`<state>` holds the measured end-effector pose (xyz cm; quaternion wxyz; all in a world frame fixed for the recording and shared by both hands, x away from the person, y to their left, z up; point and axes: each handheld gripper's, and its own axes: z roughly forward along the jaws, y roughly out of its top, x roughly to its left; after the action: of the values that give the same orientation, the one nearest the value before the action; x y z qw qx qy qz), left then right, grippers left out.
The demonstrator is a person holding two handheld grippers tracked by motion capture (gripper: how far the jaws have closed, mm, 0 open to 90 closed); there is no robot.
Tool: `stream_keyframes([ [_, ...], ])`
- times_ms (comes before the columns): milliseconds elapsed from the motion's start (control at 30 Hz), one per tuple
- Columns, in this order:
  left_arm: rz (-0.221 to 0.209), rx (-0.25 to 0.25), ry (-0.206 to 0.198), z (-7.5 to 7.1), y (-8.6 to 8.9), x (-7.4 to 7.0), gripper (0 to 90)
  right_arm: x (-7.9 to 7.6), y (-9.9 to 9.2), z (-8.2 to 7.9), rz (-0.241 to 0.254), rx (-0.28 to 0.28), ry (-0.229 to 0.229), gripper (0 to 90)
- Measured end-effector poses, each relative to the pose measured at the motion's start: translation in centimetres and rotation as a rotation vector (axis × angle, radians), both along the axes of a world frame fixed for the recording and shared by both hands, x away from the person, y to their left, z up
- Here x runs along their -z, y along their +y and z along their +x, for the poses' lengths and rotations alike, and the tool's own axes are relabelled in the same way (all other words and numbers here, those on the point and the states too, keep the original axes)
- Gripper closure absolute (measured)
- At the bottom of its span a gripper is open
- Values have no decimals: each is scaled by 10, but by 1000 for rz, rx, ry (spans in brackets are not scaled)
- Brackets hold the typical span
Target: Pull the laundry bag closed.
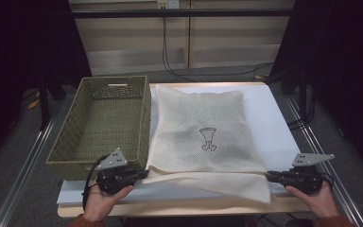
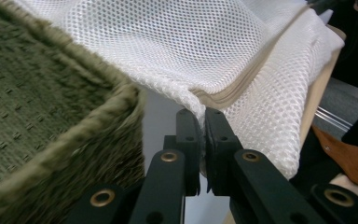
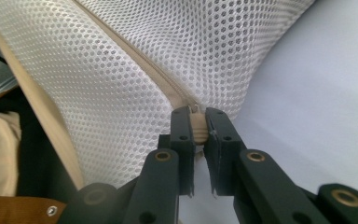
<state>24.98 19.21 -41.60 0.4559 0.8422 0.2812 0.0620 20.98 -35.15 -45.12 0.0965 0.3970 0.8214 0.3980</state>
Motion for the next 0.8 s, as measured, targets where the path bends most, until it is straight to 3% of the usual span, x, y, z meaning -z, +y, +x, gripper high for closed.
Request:
stream_keyframes([
  [233,10,17,21,-3,-3,11,856,-6,-3,3,1,18,-20,829],
  [567,33,48,60,-7,-11,34,853,1,-5,6,6,58,-14,828],
  [633,25,47,55,-7,-10,40,851,2,-4,5,9,60,-18,828],
  [800,62,41,33,-9,-16,50,833,6,-4,5,26,65,-17,824],
])
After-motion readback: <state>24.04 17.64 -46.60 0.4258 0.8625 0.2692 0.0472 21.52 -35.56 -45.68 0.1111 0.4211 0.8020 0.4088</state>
